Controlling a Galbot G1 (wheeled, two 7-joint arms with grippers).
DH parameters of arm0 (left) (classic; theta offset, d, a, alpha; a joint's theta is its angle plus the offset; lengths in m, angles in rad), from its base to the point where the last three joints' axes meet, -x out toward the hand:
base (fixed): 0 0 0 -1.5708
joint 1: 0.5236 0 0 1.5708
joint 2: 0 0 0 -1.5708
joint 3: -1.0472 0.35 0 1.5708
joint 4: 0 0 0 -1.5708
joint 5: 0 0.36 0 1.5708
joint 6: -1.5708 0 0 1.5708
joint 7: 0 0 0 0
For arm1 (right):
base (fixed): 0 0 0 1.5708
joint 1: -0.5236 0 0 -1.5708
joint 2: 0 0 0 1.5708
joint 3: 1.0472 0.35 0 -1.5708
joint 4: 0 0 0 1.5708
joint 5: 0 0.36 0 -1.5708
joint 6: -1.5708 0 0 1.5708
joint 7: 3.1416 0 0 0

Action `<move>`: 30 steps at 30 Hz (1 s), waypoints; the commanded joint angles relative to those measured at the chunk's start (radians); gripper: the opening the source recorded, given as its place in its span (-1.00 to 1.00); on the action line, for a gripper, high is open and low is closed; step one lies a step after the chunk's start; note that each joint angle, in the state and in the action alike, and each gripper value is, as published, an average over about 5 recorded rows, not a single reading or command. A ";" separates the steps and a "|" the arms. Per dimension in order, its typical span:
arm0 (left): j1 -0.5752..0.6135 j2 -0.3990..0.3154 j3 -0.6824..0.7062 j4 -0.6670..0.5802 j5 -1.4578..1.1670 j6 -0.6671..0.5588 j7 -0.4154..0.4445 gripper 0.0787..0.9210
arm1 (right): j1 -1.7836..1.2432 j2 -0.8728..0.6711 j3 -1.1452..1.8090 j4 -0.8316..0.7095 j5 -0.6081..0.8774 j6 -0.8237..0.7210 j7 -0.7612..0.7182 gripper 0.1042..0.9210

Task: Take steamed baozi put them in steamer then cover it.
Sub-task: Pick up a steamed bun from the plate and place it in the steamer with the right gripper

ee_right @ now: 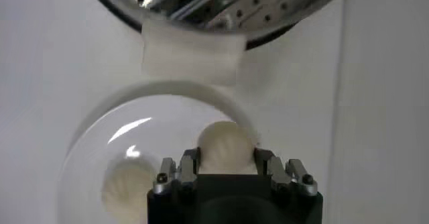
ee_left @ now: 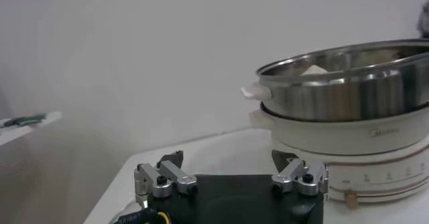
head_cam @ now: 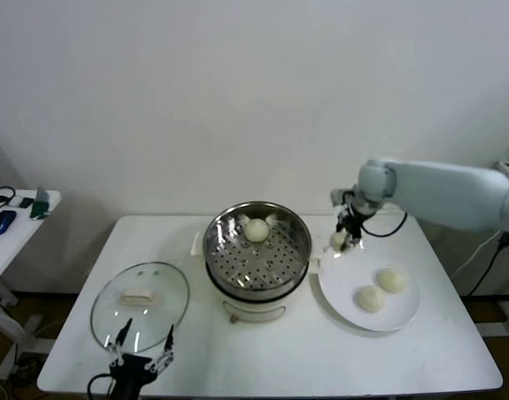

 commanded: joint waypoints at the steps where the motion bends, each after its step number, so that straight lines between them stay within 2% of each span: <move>1: -0.001 0.003 0.002 -0.002 0.000 0.001 0.001 0.77 | 0.323 0.067 -0.045 0.153 0.197 -0.017 -0.023 0.12; 8: -0.019 0.005 0.012 -0.005 -0.002 0.009 0.004 0.77 | 0.205 0.268 0.113 0.207 0.299 -0.128 0.098 0.12; 16: -0.023 0.005 0.011 -0.008 -0.002 0.017 0.009 0.77 | -0.003 0.451 0.127 0.060 0.236 -0.145 0.148 0.12; 30: -0.020 0.004 -0.001 -0.004 -0.012 0.019 0.012 0.77 | -0.213 0.549 0.088 -0.141 0.120 -0.129 0.146 0.12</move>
